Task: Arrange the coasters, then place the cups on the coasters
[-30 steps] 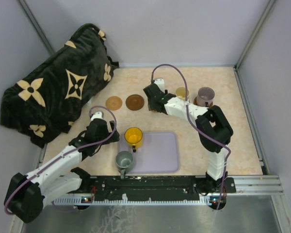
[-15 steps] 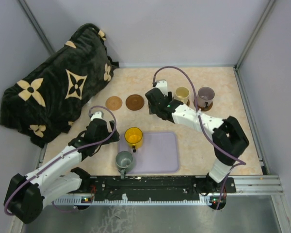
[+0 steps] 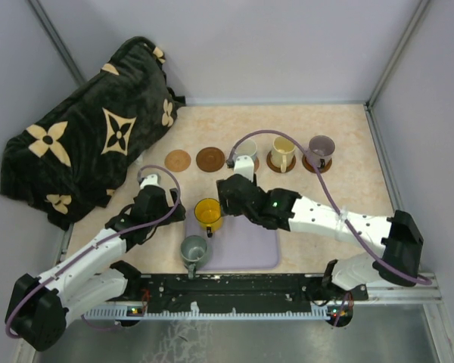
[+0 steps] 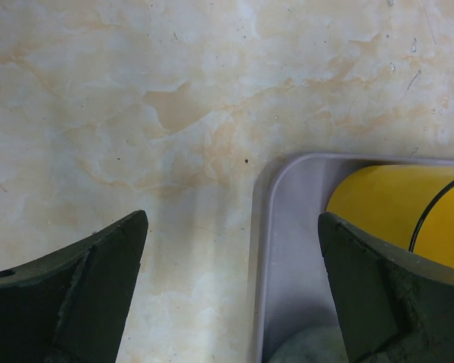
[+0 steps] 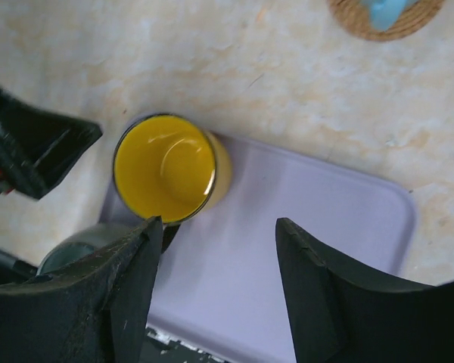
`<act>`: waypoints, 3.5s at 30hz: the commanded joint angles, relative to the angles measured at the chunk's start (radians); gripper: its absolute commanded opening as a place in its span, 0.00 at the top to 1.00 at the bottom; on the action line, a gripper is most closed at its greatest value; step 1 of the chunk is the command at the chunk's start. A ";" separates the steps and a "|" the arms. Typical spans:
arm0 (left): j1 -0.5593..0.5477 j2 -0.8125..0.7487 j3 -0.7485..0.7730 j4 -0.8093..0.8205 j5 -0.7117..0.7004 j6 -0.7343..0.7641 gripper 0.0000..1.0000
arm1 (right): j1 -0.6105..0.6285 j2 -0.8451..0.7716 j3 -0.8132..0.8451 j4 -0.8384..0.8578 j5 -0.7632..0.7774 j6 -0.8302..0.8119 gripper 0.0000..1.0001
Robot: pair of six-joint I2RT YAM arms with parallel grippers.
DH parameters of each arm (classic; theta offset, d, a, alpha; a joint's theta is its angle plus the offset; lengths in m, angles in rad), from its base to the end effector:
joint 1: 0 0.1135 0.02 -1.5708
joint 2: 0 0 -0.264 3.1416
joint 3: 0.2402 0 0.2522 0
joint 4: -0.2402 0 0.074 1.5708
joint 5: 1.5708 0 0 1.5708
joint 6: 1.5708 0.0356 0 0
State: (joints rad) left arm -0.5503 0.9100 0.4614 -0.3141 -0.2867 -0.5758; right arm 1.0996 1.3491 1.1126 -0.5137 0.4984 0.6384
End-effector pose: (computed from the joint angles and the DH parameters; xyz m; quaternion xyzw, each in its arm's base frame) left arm 0.1612 -0.0871 0.1950 -0.0678 0.9093 -0.0966 0.3992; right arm 0.1473 0.2517 0.3002 -0.1073 0.8876 0.1492 0.4223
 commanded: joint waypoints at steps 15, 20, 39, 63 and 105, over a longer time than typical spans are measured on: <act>-0.008 -0.053 -0.010 -0.005 -0.001 -0.020 0.00 | 0.146 0.163 0.009 0.069 -0.083 0.129 0.40; -0.025 -0.142 -0.004 -0.027 -0.012 0.019 0.00 | 0.146 0.138 0.007 0.044 -0.014 0.134 0.40; -0.324 -0.034 0.156 -0.087 0.050 0.040 0.00 | 0.077 -0.229 -0.184 -0.177 0.405 0.373 0.53; -0.460 0.284 0.246 -0.058 -0.032 0.029 0.20 | 0.075 -0.281 -0.254 -0.133 0.379 0.380 0.51; -0.465 0.269 0.296 0.131 -0.419 0.077 1.00 | 0.061 -0.268 -0.326 -0.151 0.400 0.425 0.47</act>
State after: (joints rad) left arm -1.0145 1.1931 0.6922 -0.3473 -0.5472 -0.5446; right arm 1.1790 1.0878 0.8074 -0.6651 0.8383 1.0073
